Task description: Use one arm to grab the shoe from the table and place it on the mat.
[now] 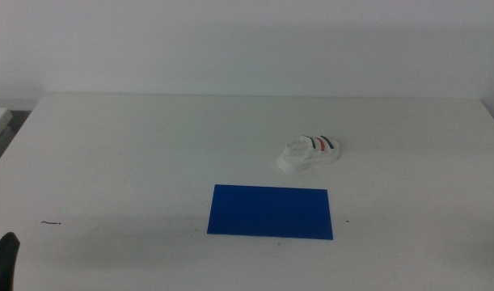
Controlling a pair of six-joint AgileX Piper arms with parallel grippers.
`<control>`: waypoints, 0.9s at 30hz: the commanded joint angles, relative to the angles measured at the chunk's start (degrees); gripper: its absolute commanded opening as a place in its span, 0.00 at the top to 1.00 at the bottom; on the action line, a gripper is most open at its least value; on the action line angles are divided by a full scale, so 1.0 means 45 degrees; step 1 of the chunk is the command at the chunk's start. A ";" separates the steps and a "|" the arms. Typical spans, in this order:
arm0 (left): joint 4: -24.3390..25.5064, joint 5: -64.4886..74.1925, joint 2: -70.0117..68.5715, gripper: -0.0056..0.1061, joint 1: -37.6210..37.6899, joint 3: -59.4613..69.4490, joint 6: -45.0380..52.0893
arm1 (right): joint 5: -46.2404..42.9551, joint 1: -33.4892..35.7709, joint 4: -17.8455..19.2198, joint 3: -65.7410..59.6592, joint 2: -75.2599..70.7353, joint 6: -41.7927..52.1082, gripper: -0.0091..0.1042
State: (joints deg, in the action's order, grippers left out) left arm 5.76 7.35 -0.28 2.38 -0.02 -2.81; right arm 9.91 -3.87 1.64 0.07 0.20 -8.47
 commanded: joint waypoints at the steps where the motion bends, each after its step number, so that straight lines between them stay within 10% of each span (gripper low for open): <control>1: -0.0050 -0.0163 0.0062 0.11 0.0087 0.0004 -0.0017 | 0.0630 -0.0029 0.0071 0.0220 -0.0045 0.0082 0.10; 7: -0.0050 -0.0163 0.0062 0.11 0.0087 0.0004 -0.0017 | 0.3848 -0.0029 -0.0001 0.4177 0.2330 0.0082 0.10; 13: -0.0050 -0.0163 0.0062 0.11 0.0087 0.0004 -0.0017 | 0.7240 -0.0003 -0.2328 0.8575 0.7494 0.0813 0.10; 27: -0.0050 -0.0163 0.0062 0.11 0.0087 0.0004 -0.0017 | 0.9225 0.5783 -0.0813 1.7109 1.8085 -0.3830 0.10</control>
State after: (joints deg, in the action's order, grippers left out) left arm 5.76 7.35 -0.28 2.38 -0.02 -2.81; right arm 51.87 20.36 -4.18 73.46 78.06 -22.22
